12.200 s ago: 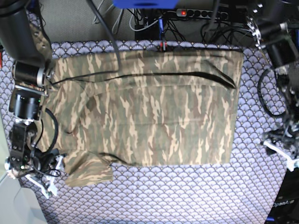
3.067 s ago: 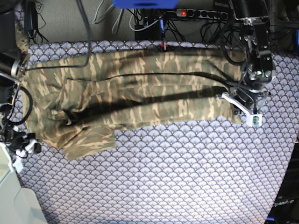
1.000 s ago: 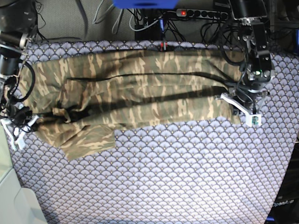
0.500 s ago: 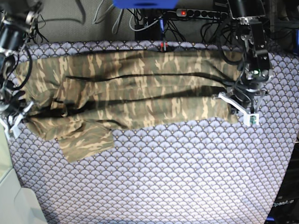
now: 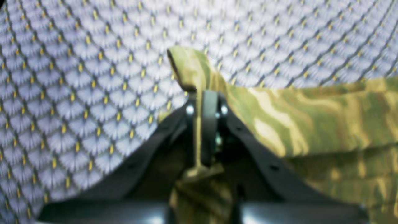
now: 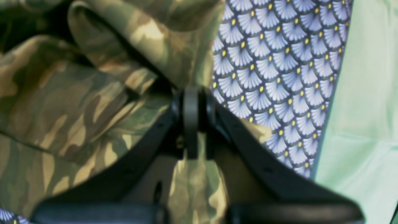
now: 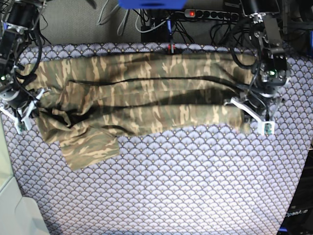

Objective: Fold the T-shirt properly

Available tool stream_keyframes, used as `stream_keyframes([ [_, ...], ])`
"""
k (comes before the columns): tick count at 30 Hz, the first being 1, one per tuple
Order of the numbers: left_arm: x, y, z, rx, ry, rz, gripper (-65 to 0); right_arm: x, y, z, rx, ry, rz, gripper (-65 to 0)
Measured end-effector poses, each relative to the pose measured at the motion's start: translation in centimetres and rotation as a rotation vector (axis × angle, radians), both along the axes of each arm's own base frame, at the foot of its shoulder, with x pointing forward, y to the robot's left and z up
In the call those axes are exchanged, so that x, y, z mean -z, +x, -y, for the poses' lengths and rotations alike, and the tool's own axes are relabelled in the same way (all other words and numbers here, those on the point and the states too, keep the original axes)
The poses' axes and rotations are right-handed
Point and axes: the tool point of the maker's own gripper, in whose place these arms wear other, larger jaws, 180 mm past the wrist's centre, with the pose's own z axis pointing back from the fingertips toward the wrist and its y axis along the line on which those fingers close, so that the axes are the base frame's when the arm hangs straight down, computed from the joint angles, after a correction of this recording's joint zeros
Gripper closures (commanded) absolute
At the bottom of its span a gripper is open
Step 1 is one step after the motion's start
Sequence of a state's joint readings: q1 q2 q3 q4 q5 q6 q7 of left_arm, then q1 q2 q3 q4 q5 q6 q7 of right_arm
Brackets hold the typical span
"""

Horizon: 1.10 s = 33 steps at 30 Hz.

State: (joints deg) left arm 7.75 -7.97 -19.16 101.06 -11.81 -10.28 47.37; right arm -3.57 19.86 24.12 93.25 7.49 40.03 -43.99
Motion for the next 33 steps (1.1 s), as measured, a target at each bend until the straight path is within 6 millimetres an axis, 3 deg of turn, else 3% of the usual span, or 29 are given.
stream_keyframes([
  [9, -1.0, 0.0, 0.0, 0.005, 0.013, 0.024, -0.7, -0.9, -1.7, 2.9, 0.102, -0.004, 0.029, 0.0],
  [18, -1.7, -0.2, -0.7, -0.009, 0.018, 0.035, -0.7, -0.2, -3.9, 4.6, 0.157, -0.011, 0.001, 0.0],
  [21, -1.0, -1.1, -1.9, -0.05, 0.026, -0.011, -0.7, 0.3, -5.1, 4.6, 0.168, -0.01, -0.016, 0.0],
  [28, -2.5, -1.1, -1.5, -0.034, 0.037, 0.0, -0.7, -1.1, -5.7, 3.2, 0.139, -0.021, 0.022, 0.0],
  [33, -2.8, -1.4, -1.5, -0.028, 0.046, -0.011, -0.7, -0.7, -7.1, 2.3, 0.12, 0.015, 0.005, 0.0],
])
